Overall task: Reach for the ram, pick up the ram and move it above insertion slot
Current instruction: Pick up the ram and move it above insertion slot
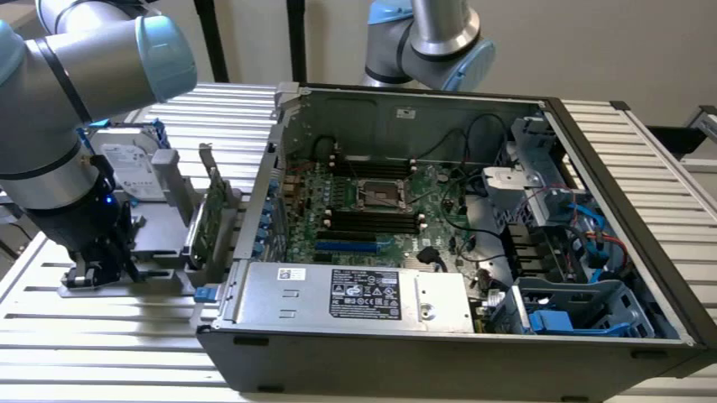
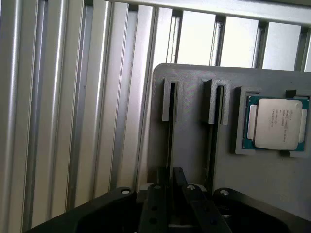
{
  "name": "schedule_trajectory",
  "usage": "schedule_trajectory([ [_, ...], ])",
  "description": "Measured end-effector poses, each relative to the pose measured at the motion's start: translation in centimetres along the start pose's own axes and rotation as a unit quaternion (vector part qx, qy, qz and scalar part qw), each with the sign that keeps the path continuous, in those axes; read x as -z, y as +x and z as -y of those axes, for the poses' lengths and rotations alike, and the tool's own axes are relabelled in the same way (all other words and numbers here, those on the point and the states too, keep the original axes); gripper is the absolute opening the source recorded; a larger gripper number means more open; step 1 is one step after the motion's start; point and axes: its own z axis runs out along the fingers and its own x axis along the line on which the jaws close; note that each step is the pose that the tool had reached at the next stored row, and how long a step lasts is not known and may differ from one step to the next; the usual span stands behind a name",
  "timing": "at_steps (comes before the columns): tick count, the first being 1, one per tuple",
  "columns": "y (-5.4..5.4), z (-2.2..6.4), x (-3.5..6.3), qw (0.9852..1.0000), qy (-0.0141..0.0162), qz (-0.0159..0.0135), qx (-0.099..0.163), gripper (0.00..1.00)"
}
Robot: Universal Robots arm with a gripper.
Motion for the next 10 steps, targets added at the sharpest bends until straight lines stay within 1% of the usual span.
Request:
schedule_trajectory([
  [2,0.0,0.0,0.0,1.0,0.0,0.0,0.0,0.14],
  [5,0.0,0.0,0.0,1.0,0.0,0.0,-0.001,0.14],
  [10,0.0,0.0,0.0,1.0,0.0001,0.0001,-0.009,0.14],
])
